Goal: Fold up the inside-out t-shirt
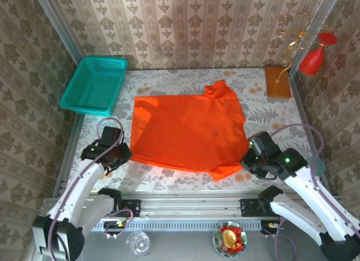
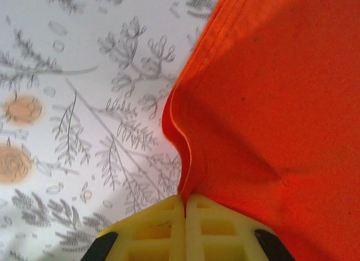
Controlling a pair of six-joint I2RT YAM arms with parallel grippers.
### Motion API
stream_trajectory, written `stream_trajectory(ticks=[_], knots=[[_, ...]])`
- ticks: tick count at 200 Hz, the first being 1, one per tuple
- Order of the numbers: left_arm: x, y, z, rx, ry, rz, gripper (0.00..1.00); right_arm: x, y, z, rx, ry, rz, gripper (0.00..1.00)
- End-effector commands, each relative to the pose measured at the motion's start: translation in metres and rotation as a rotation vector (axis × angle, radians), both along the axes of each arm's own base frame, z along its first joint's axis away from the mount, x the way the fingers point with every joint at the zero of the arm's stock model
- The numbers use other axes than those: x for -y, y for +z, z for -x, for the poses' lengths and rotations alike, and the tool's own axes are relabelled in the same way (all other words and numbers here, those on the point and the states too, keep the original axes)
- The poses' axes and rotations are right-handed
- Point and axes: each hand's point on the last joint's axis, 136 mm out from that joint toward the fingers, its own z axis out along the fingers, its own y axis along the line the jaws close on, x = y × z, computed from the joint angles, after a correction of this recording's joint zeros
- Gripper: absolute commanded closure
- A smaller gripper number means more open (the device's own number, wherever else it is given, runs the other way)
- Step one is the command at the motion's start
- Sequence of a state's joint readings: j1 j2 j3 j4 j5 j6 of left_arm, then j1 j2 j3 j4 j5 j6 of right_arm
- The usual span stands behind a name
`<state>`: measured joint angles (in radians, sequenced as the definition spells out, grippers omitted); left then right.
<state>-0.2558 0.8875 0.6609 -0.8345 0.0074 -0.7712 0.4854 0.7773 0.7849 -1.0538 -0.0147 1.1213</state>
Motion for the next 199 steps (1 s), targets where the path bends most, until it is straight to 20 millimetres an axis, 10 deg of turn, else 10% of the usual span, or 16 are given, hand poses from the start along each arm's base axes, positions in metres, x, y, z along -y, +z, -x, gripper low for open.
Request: stream_trajectory(ticks=[1,199], knots=[[-0.001,0.007,-0.020,0.042,-0.073,-0.034,1.00,-0.004,0.023,-0.042,0.168,0.085,0.089,1.00],[-0.012,-0.032,-0.106,-0.072,-0.187,-0.142,1.00,0.012,0.003,-0.172,0.170,0.129,0.234,1.00]])
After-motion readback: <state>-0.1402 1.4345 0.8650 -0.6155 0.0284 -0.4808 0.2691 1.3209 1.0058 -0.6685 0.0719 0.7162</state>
